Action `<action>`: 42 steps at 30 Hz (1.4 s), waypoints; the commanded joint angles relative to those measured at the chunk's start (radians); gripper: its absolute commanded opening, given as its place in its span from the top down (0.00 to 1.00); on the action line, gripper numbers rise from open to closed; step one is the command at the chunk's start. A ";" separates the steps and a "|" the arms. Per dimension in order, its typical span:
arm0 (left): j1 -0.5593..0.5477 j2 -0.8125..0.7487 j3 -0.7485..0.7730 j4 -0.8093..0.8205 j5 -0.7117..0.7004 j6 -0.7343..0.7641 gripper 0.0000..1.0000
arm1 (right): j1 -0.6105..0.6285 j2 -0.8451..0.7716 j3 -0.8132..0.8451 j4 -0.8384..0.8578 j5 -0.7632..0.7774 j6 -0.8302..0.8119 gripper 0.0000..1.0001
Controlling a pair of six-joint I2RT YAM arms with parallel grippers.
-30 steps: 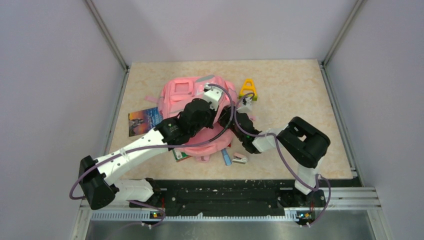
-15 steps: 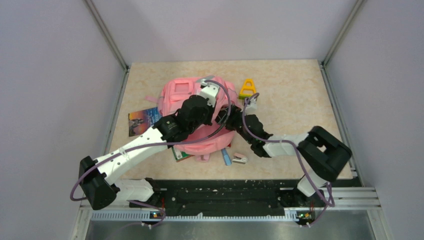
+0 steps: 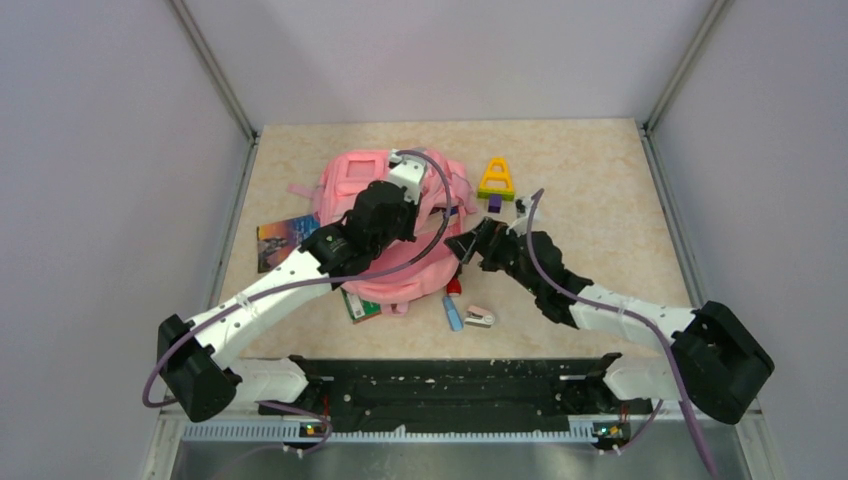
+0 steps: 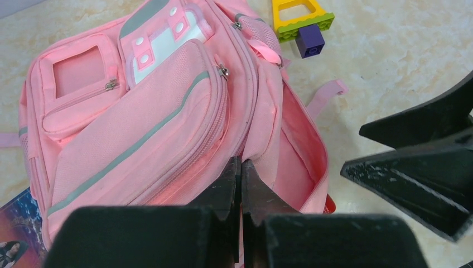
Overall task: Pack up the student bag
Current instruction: Place the book in the student bag.
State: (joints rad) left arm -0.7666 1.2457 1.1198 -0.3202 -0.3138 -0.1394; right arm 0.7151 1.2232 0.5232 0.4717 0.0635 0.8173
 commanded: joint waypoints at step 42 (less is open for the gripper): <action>0.141 0.413 0.177 0.433 0.153 -0.104 0.92 | -0.128 0.160 0.150 -0.093 0.139 -0.085 1.00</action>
State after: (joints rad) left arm -0.6521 1.6123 1.2995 0.0814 -0.1257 -0.2638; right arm 0.5781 1.4467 0.6685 0.3695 0.2321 0.7612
